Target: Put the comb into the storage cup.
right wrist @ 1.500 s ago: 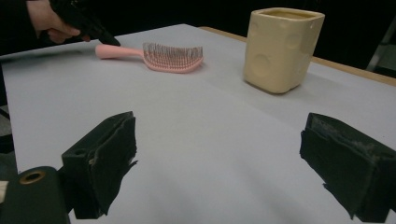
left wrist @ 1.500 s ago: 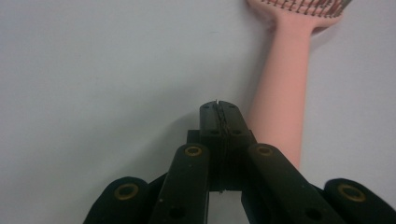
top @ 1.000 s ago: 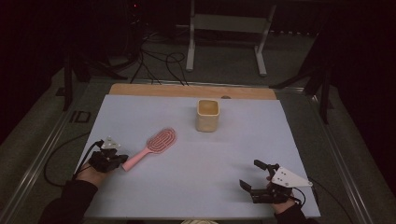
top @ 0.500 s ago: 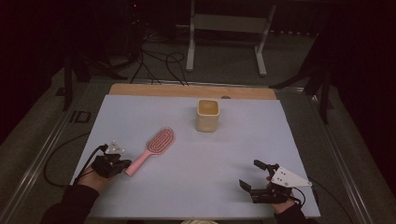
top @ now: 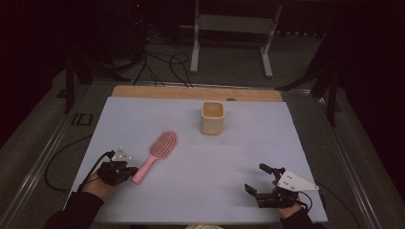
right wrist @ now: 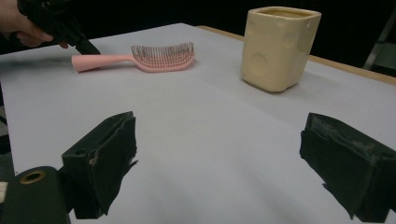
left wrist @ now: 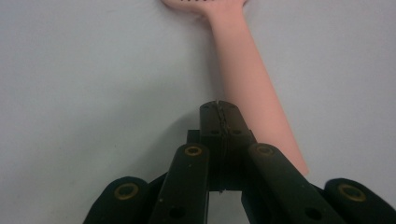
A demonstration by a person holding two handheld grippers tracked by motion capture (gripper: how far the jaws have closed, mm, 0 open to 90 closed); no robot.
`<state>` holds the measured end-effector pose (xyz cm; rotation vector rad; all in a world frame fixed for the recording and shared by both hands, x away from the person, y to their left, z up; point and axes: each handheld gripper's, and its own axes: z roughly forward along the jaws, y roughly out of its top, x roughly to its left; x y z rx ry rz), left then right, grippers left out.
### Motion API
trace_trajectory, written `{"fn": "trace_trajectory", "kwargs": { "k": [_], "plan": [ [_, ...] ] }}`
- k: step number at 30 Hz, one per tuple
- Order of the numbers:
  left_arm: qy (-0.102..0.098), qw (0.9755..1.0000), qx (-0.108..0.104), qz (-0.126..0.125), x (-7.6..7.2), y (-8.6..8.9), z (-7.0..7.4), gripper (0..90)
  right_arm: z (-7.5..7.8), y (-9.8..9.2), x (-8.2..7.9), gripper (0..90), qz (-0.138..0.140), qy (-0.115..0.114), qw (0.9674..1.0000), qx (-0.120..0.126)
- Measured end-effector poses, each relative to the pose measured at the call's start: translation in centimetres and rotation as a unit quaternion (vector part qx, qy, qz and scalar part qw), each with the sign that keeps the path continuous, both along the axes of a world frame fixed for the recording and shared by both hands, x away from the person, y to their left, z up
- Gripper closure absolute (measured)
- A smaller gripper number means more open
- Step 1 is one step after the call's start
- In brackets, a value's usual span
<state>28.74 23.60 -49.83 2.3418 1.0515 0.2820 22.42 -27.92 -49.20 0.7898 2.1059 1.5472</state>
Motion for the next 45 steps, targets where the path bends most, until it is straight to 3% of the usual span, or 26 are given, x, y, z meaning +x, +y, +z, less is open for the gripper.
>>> {"fn": "trace_trajectory", "kwargs": {
  "k": [9, 16, 20, 28, 45],
  "plan": [
    [-0.003, 0.9992, -0.006, 0.038, 0.1, 1.2, 0.5, 90.0, 0.0, 0.0, 0.0, 10.1, -0.003, 0.001, 1.0000, 0.001],
    [-0.022, 0.9962, -0.021, 0.082, -0.1, 1.8, 2.4, 90.0, 0.0, 0.0, 0.0, 10.1, -0.001, 0.002, 1.0000, 0.001],
    [-0.013, 0.9941, -0.037, 0.101, 0.0, 1.8, 3.5, 90.0, 0.0, 0.0, 0.0, 10.1, -0.001, 0.003, 1.0000, 0.002],
    [0.004, 0.9956, -0.033, 0.087, 0.1, 0.8, 4.5, 80.9, 0.0, 0.0, 0.0, 10.1, -0.001, 0.003, 1.0000, 0.002],
    [0.016, 0.9978, -0.010, 0.064, 1.1, -1.8, 5.2, 47.7, 0.0, 0.0, 0.0, 10.1, 0.000, 0.004, 1.0000, 0.001]
  ]
}}
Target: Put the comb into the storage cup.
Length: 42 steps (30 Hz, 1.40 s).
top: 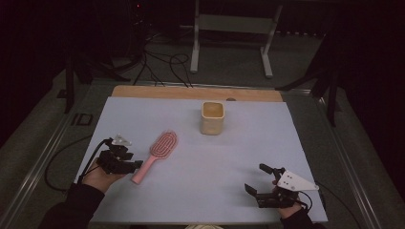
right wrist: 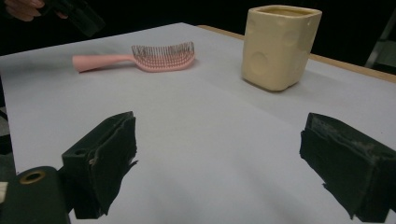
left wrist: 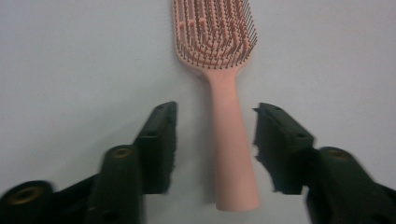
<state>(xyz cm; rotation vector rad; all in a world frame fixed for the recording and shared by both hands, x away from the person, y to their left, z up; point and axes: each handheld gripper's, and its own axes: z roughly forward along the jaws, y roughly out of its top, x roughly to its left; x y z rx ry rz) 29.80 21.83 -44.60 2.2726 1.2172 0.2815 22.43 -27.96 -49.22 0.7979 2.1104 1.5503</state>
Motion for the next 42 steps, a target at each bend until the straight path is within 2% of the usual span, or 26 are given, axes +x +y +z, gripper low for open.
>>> {"fn": "trace_trajectory", "kwargs": {
  "k": [2, 6, 9, 15, 22, 29, 31, 36, 42],
  "plan": [
    [0.005, 1.0000, 0.006, 0.000, 0.2, -0.3, 0.0, 44.2, 0.0, 0.0, 0.0, 10.1, 0.000, 0.000, 1.0000, 0.000],
    [0.008, 0.9998, 0.018, -0.003, 0.4, -1.1, 0.2, 29.6, 0.0, 0.1, 0.0, 10.1, 0.001, -0.001, 1.0000, 0.001],
    [0.021, 0.9995, 0.022, -0.003, 0.6, -1.7, 0.3, 16.5, 0.0, 0.1, 0.0, 10.1, 0.001, 0.000, 1.0000, 0.000],
    [0.043, 0.9982, 0.042, 0.000, 1.2, -2.5, -0.1, 0.7, 0.0, 0.1, -0.1, 10.1, 0.001, 0.001, 1.0000, 0.000],
    [0.075, 0.9966, 0.036, 0.004, 1.9, -3.2, -0.5, 0.3, 0.0, 0.1, 0.0, 10.1, 0.001, -0.002, 1.0000, -0.001],
    [0.091, 0.9950, 0.034, 0.022, 2.8, -3.6, -0.8, 0.4, 0.0, 0.1, -0.1, 10.1, 0.001, -0.001, 1.0000, -0.001],
    [0.102, 0.9941, 0.031, 0.021, 3.1, -3.4, -0.8, 0.4, 0.0, 0.1, -0.1, 10.1, 0.001, 0.000, 1.0000, -0.001],
    [0.110, 0.9931, 0.032, 0.024, 3.7, -3.4, -1.0, 1.8, 0.0, 0.0, -0.1, 10.1, 0.001, 0.001, 1.0000, 0.000],
    [0.117, 0.9924, 0.030, 0.023, 4.0, -3.5, -1.5, 8.4, 0.0, 0.0, 0.0, 10.1, 0.001, 0.001, 1.0000, 0.000]
  ]
}}
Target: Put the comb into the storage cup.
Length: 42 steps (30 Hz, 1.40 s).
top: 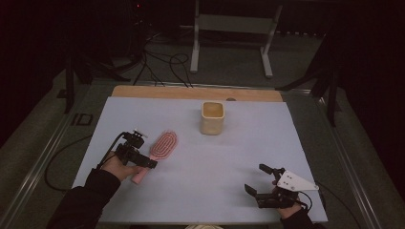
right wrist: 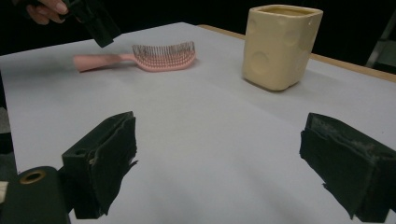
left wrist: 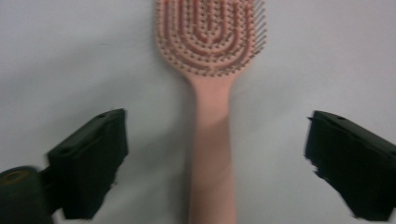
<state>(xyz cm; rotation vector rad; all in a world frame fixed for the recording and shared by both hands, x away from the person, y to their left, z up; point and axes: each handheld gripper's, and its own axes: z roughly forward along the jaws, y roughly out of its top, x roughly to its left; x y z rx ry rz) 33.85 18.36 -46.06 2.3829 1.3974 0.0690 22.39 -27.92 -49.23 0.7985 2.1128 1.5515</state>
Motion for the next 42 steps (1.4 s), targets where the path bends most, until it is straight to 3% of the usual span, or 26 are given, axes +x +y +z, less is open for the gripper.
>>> {"fn": "trace_trajectory", "kwargs": {
  "k": [11, 27, 42],
  "plan": [
    [0.015, 0.9998, 0.012, 0.009, 0.6, -0.4, -1.2, 28.5, -0.1, 0.0, 0.0, 10.1, 0.000, 0.000, 1.0000, -0.001],
    [0.036, 0.9991, 0.010, 0.018, 1.3, -1.0, -2.3, 54.9, 0.0, 0.0, 0.0, 10.1, 0.000, 0.000, 1.0000, 0.000],
    [0.048, 0.9985, 0.021, 0.012, 1.9, -1.5, -2.8, 66.1, 0.0, -0.1, 0.0, 10.1, -0.001, -0.001, 1.0000, 0.000]
  ]
}}
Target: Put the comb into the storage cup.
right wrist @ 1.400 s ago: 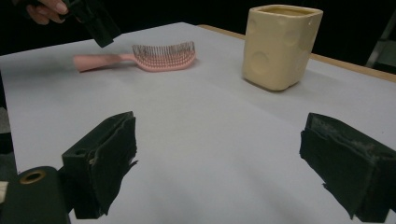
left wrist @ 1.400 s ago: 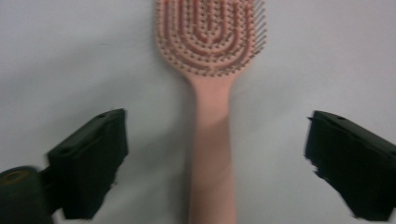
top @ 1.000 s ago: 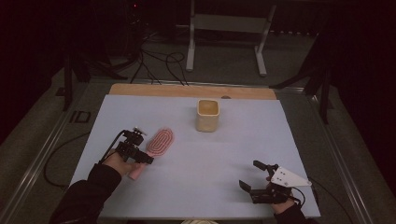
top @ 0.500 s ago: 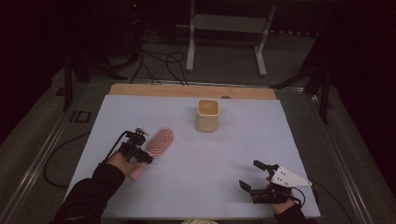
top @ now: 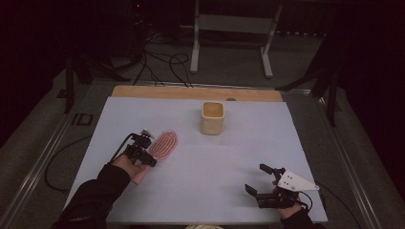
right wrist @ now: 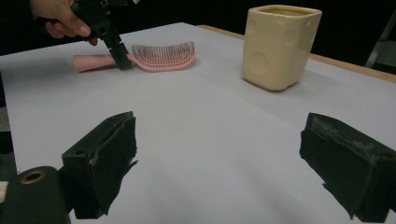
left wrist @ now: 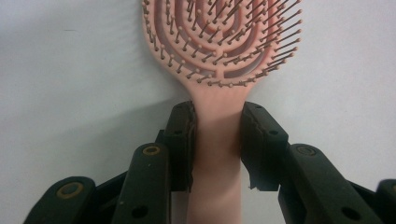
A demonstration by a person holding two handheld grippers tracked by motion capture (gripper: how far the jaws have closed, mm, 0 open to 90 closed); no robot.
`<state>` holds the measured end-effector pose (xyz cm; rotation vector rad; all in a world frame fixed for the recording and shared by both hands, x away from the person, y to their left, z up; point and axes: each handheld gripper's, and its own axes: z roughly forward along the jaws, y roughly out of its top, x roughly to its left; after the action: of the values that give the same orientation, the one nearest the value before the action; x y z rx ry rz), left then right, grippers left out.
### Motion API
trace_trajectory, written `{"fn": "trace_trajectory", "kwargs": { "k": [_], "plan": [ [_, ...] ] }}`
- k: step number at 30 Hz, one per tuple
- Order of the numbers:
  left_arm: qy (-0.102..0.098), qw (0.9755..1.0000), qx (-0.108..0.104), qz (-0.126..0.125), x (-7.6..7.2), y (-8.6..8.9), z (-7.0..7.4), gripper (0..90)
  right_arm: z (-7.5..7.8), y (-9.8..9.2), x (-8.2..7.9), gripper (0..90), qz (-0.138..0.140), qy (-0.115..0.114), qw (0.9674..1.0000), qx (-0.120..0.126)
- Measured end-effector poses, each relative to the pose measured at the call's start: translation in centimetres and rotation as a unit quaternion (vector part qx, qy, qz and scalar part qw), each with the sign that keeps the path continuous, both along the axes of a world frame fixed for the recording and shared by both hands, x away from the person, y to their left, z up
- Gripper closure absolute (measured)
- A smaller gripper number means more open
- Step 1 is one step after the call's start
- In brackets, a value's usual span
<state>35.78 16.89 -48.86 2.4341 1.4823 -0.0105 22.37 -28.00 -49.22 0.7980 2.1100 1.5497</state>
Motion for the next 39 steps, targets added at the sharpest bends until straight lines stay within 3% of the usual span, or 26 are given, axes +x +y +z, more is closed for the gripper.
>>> {"fn": "trace_trajectory", "kwargs": {
  "k": [9, 19, 34, 39],
  "plan": [
    [-0.009, 0.9999, 0.011, -0.003, -0.2, -0.2, -0.2, 70.2, 0.0, 0.1, 0.0, 10.1, 0.001, 0.000, 1.0000, -0.003],
    [-0.007, 0.9999, -0.005, -0.007, -0.1, 0.2, -0.2, 70.9, 0.0, 0.0, 0.0, 10.1, -0.003, 0.001, 1.0000, -0.001],
    [-0.061, 0.9977, -0.021, -0.019, -1.1, -0.2, 0.8, 71.1, 0.0, -0.2, 0.1, 10.1, -0.006, 0.001, 1.0000, -0.001],
    [-0.078, 0.9959, -0.041, -0.022, -1.4, 0.0, 1.4, 71.2, 0.0, -0.2, 0.0, 10.1, -0.005, 0.001, 1.0000, 0.000]
  ]
}}
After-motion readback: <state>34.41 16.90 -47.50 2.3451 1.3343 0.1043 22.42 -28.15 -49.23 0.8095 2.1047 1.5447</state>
